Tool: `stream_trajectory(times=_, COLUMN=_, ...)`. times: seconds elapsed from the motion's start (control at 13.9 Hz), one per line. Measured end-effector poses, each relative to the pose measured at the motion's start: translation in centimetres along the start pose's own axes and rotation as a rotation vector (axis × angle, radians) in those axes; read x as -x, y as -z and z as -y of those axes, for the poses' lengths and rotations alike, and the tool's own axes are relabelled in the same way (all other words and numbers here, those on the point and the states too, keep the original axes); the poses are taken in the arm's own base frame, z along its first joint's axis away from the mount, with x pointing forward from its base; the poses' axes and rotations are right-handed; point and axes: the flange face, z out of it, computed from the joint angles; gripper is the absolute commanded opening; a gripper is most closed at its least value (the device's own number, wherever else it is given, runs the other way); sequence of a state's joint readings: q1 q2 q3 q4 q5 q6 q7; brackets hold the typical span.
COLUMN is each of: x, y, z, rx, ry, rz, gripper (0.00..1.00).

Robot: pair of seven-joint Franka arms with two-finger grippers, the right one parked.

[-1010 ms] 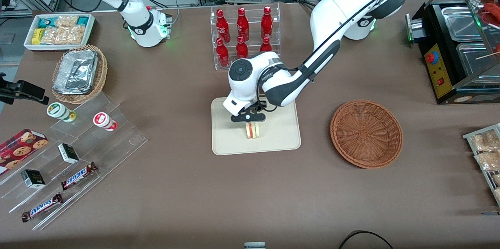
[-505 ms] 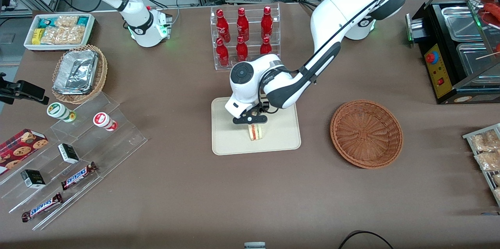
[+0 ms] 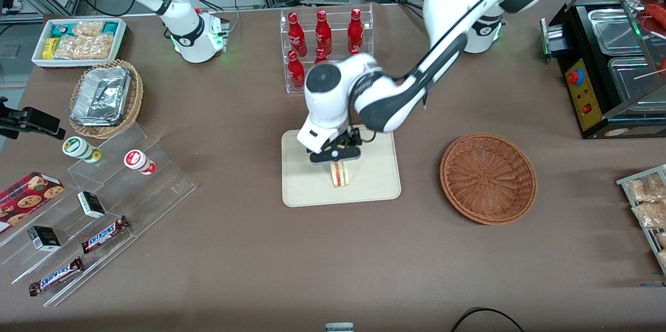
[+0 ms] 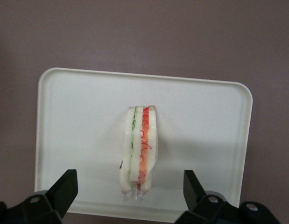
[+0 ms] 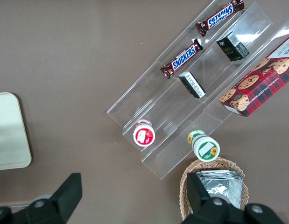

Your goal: Place sandwich from basket to tray

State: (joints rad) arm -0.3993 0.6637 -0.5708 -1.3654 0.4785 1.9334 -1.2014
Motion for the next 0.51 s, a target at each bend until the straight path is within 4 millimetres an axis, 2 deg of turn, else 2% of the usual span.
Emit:
stream_trajectory(times=0.22, x=-2.3, y=7.9, z=4.2, rx=-0.039, ry=0.080, rz=-0.057, gripper=1.00)
stream_trajectory(times=0.36, x=-4.8, y=12.0, z=8.1, rx=-0.025, ry=0.160, rz=-0.042, gripper=1.00)
stream_trajectory(times=0.51, x=-7.1, y=15.7, z=13.1, rx=-0.018, ry=0.160, rz=0.010, gripper=1.00)
